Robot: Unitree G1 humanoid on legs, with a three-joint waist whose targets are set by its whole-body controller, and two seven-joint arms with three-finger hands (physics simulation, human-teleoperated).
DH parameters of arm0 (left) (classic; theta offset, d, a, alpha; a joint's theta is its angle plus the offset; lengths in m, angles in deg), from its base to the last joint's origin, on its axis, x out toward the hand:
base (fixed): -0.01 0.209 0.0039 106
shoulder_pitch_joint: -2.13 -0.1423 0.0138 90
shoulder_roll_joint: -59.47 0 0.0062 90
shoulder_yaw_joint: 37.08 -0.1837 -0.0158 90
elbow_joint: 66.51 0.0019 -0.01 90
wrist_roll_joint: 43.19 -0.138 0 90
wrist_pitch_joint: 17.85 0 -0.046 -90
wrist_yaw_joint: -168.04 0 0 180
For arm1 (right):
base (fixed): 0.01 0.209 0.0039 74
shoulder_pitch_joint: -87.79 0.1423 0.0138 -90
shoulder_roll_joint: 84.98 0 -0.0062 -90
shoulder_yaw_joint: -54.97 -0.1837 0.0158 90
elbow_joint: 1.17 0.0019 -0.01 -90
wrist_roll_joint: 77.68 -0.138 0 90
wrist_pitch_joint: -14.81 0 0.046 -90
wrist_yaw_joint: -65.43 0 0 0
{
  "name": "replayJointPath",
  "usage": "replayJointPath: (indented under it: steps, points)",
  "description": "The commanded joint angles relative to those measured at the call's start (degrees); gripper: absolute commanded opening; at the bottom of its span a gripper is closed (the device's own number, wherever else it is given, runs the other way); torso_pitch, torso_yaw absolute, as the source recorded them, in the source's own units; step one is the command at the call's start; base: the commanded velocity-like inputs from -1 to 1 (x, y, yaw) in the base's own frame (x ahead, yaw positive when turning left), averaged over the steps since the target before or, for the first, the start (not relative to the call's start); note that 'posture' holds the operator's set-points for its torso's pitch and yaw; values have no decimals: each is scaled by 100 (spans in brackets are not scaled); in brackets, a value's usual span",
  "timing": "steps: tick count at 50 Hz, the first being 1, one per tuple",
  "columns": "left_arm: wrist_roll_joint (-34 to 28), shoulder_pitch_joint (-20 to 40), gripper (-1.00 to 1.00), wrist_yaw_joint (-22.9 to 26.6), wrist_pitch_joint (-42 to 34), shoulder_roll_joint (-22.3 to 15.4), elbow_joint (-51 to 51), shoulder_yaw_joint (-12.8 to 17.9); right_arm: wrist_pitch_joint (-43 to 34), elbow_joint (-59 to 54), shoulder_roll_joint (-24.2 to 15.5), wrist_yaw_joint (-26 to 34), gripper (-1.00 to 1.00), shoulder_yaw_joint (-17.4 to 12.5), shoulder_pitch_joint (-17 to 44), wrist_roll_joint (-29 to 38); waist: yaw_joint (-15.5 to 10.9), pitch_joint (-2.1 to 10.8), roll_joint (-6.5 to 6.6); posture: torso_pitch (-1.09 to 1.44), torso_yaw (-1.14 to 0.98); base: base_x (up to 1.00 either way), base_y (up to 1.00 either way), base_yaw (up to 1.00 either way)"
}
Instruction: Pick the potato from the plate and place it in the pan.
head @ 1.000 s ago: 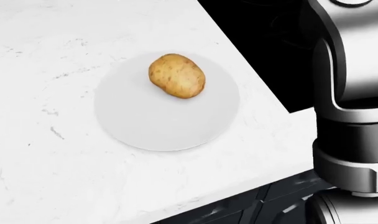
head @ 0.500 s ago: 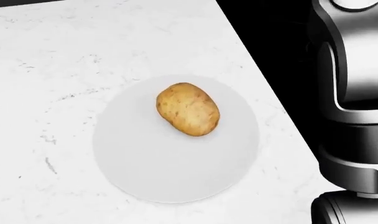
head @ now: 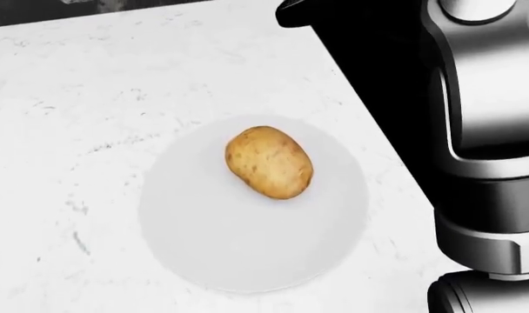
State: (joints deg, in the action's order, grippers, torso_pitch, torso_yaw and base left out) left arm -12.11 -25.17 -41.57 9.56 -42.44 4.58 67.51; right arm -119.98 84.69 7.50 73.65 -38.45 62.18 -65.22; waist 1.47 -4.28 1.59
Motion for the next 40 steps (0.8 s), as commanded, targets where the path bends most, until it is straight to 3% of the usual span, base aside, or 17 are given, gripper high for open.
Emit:
replayJointPath:
  steps: [1, 19, 34, 40]
  points:
    - [-16, 175, 100, 8, 161, -73, -101, 55, 83, 224, -54, 52, 100, -21, 214, 74, -2, 173, 7, 0, 0, 0, 0, 0]
    - [1, 155, 100, 1, 167, -81, -112, 52, -135, 428, 139, 853, 100, 195, -33, 623, -48, 196, -17, 0, 0, 0, 0, 0]
    - [-20, 152, 100, 11, 153, -69, -124, 41, 100, 215, 382, 1085, 100, 247, -176, 918, -79, 237, -30, 0, 0, 0, 0, 0]
    - [-36, 148, 100, 26, 168, -71, -105, 37, -116, 462, 331, 1459, 100, 213, -215, 938, -84, 247, -35, 0, 0, 0, 0, 0]
